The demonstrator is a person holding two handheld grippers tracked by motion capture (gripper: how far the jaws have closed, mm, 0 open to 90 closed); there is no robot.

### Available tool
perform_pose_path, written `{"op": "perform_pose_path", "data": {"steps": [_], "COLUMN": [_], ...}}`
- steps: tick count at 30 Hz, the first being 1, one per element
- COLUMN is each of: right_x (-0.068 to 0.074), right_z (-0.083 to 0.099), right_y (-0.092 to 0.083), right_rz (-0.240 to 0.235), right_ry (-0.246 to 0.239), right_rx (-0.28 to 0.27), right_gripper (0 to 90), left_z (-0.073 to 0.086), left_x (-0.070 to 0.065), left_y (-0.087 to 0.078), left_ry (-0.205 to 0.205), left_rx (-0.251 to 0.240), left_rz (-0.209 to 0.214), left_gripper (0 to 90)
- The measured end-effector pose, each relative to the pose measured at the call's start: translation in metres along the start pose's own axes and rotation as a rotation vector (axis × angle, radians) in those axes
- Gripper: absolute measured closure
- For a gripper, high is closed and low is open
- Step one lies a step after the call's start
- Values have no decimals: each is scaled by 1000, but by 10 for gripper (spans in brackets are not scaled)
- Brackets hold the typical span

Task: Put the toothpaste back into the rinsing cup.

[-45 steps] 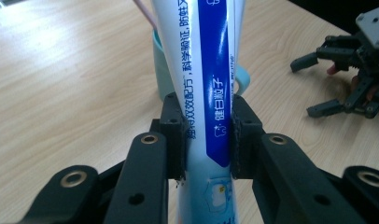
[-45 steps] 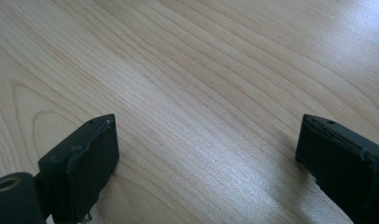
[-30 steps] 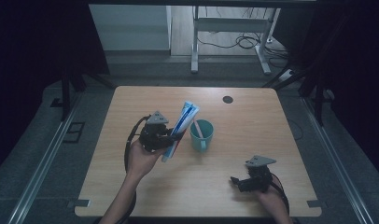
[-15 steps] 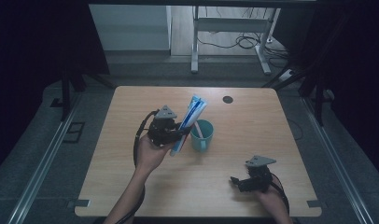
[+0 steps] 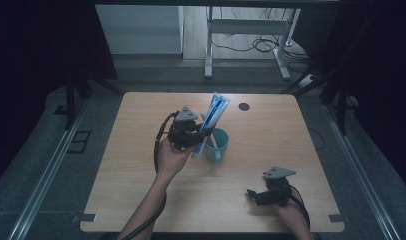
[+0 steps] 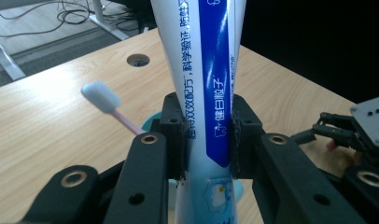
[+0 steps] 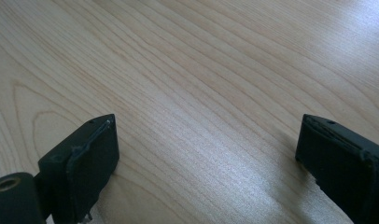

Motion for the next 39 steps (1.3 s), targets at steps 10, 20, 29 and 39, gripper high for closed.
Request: {"op": "perform_pose_path", "data": {"steps": [10,20,29,39], "right_x": [0,0,0,0], "right_z": [0,0,0,0], "right_y": [0,0,0,0], "right_rz": [-1,0,0,0], "right_ry": [1,0,1,1], "right_rx": [0,0,0,0], "right_gripper": [56,56,56,56], "left_z": [-8,-19,-25,-24], "left_x": [0,0,2,9], "left_y": [17,32,44,55], "left_ry": [9,15,13,1], "left_rx": [-34,-65,-88,-113], "left_rz": [-8,-14,-18,-32], "left_gripper": [718,718,718,718]}}
Point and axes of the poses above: each handheld gripper's, and its own axes: y roughly forward along the jaws, z roughly out of its underside, x roughly to its left, the point moved 5 cm from there along y, roughly forward along the jaws, and after that the axes turned 7 degrees about -y, right-handed, at the moved point
